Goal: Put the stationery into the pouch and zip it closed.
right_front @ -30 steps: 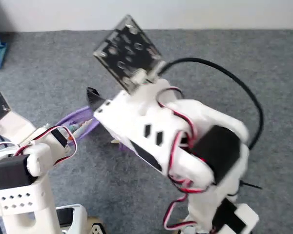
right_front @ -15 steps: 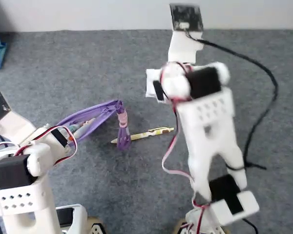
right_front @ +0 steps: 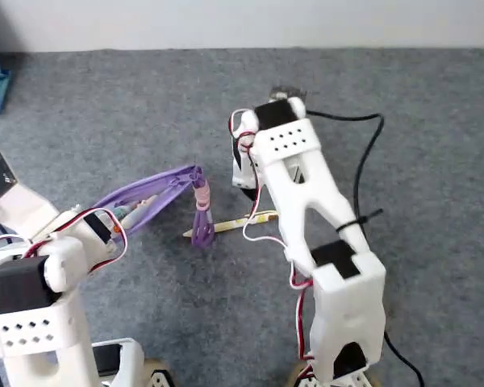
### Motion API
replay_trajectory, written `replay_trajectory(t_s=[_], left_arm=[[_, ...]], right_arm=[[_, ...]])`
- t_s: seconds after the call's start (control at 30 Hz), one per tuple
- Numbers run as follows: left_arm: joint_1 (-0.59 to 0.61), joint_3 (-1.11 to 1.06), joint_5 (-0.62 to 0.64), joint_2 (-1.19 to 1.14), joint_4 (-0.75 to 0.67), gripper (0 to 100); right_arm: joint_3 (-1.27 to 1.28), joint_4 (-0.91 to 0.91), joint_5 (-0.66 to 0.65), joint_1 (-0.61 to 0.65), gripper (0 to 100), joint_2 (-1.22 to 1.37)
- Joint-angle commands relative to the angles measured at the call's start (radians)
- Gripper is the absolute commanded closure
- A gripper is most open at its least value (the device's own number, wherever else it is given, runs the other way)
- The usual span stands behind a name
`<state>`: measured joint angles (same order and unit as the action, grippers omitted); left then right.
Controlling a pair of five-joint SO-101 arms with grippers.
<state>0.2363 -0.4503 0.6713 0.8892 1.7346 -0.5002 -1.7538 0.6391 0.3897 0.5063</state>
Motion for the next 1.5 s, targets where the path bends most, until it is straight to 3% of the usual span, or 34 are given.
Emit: replay_trajectory(t_s=[0.0, 0.53, 1.03, 1.23, 1.33, 1.47], left_arm=[[0.011, 0.022, 0.009, 0.015, -0.009, 99], [0.011, 0.022, 0.009, 0.014, -0.011, 99], [0.011, 0.022, 0.009, 0.011, -0.011, 99], [0.011, 0.022, 0.009, 0.012, -0.011, 99], [0.011, 0.022, 0.009, 0.012, -0.011, 99], [0.011, 0.022, 0.009, 0.014, -0.011, 99]], right_arm=[[-0.005, 0.024, 0.021, -0.039, 76.7, 0.041], [-0.005, 0.255, 0.028, -0.070, 76.8, 0.139], [-0.038, 0.252, 0.084, -0.016, 77.2, 0.311], [-0.043, 0.298, 0.112, -0.013, 99.8, 0.318], [-0.043, 0.297, 0.110, -0.015, 95.3, 0.309], [-0.121, 0.240, 0.110, -0.019, 98.9, 0.308]])
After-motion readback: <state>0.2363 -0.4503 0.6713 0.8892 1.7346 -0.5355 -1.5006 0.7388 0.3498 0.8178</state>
